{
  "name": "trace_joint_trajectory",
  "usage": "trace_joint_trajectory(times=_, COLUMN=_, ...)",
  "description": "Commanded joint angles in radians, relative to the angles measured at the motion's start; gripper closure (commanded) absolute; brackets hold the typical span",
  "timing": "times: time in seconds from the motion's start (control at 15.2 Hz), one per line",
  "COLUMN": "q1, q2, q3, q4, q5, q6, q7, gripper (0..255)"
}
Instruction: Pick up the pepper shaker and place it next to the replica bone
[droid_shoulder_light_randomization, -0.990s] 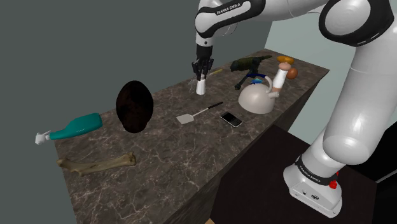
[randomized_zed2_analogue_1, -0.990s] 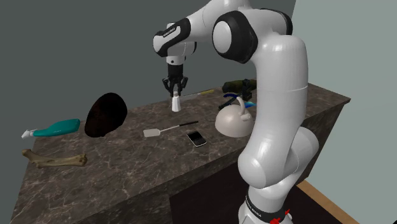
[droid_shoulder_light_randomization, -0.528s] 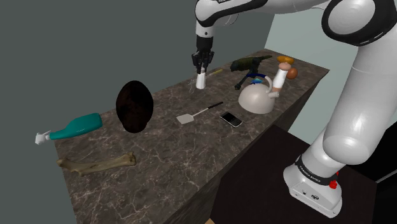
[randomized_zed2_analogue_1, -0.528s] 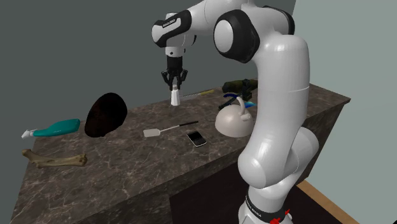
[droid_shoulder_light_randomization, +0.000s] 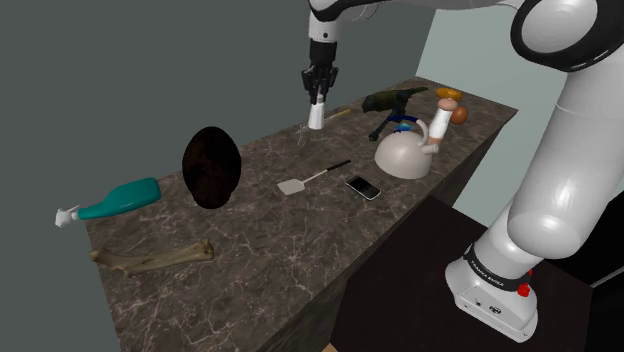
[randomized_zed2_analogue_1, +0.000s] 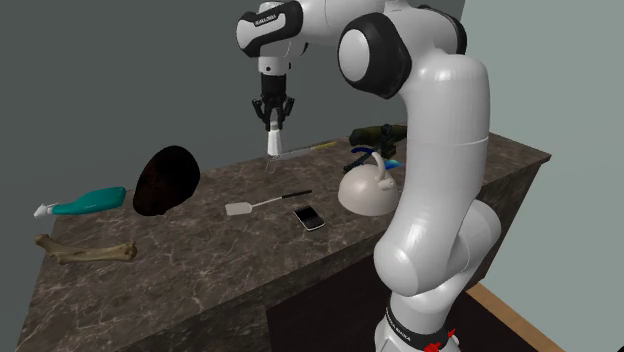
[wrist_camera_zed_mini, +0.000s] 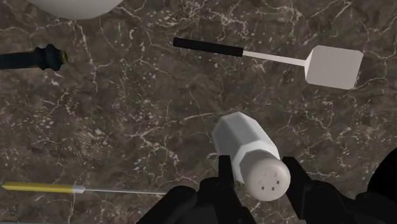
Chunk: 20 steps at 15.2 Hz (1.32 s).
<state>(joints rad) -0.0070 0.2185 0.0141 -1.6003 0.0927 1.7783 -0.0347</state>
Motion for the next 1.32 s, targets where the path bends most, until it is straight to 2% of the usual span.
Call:
trace_joint_trajectory(times=0.0, q1=-0.002, q2=0.001, q3=-0.001, q4=0.028, q5=0.0, q6=-0.027, q7=0.0, gripper=255)
trace_joint_trajectory(times=0.53, q1=-0.002, q2=0.006, q3=-0.001, q4=0.131, q5=-0.002, q6=-0.125, q7=0.008, gripper=255)
trace_joint_trajectory(times=0.86, q1=0.058, q2=-0.086, q3=0.04, q4=0.005, q5=-0.002, q6=-0.082, q7=0.106, gripper=255)
trace_joint_trajectory(times=1.25, q1=0.128, q2=-0.163, q3=0.098, q4=-0.097, q5=0.003, q6=-0.045, q7=0.23, gripper=255)
